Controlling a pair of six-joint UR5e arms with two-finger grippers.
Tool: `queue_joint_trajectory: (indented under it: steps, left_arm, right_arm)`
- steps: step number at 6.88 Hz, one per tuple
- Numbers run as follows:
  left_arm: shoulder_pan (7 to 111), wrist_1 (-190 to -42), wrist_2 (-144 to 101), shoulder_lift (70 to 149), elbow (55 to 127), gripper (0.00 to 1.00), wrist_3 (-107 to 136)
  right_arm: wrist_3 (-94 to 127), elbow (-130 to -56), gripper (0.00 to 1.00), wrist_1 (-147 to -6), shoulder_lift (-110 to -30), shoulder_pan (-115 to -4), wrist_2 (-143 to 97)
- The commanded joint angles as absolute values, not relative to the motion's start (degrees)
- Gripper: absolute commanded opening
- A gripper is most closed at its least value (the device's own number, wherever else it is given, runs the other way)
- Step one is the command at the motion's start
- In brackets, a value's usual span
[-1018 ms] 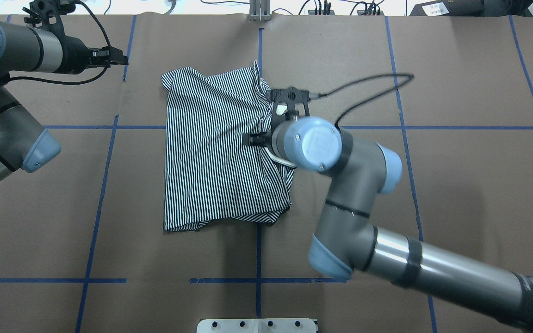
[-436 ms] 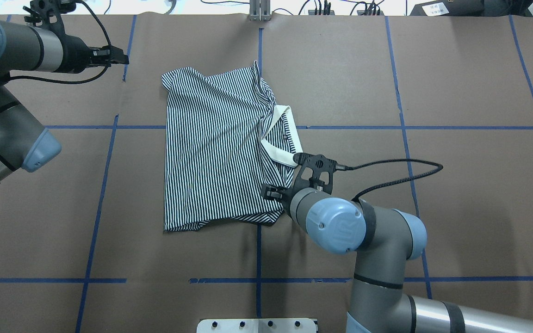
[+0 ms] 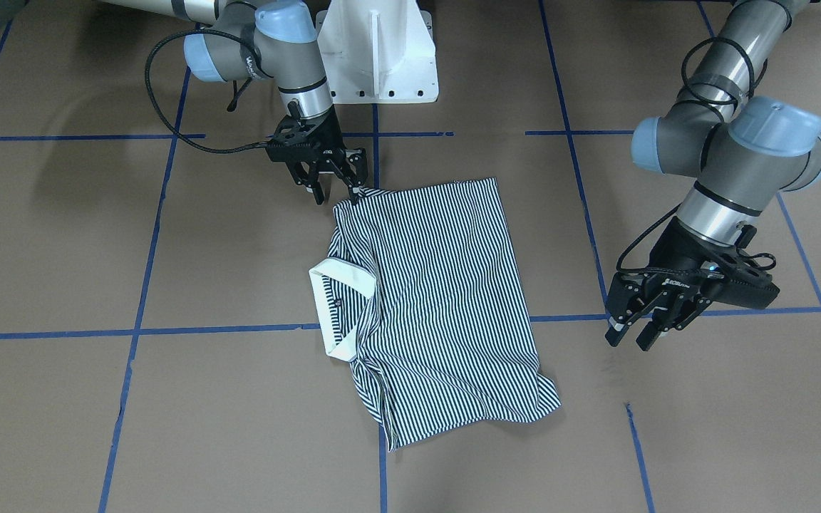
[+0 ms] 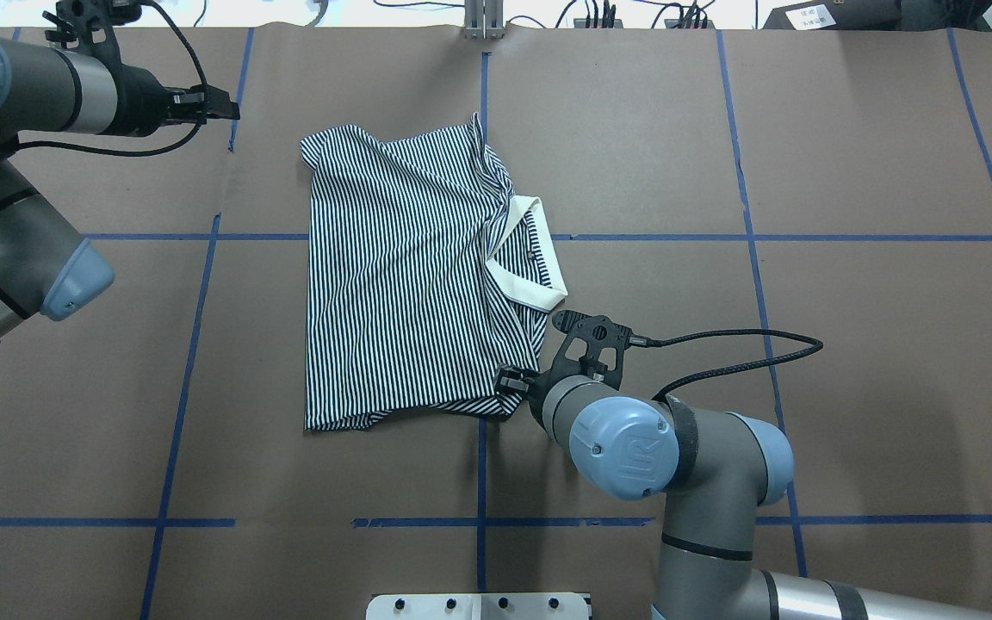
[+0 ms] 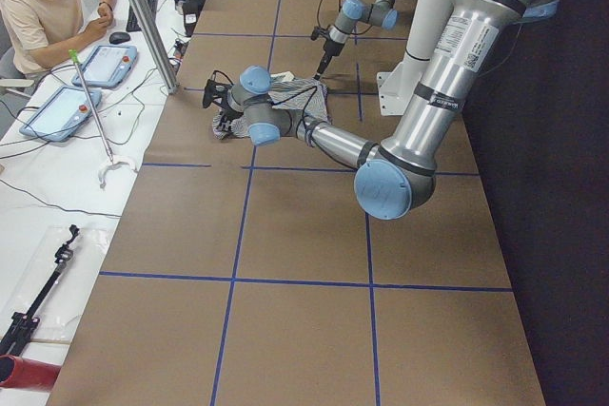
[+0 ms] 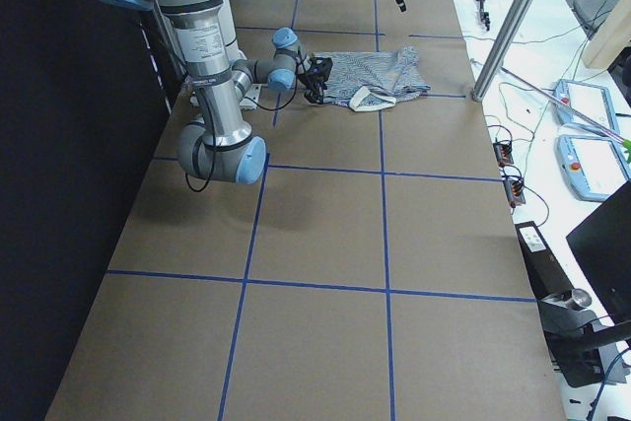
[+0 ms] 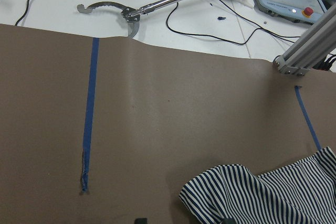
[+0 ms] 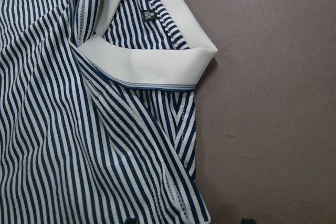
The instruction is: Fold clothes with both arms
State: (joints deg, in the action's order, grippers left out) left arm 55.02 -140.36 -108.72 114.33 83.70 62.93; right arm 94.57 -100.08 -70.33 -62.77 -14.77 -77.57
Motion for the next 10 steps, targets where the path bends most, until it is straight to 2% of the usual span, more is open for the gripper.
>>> queue_joint_trajectory:
  steps: [1,5,6,10]
  left_arm:
    - [55.02,-140.36,-108.72,114.17,83.76,0.57,62.93]
    - [55.02,-140.36,-108.63,114.08,83.50,0.57,63.02]
    - [55.02,-140.36,-108.63,114.08,83.41,0.57,62.93]
    - [54.93,-140.36,-108.63,114.35,83.32,0.57,62.93]
  right_arm:
    - [95.01,-99.50,0.00,-70.40,-62.41,-14.68,-77.78]
    - [94.39,-101.49,0.00,-72.58,-61.35,-16.87,-81.02]
    - [94.66,-104.04,0.00,-77.64,-60.13,-16.44,-80.95]
    - [98.88,-104.41,0.00,-78.22,-60.29,-11.96,-78.14]
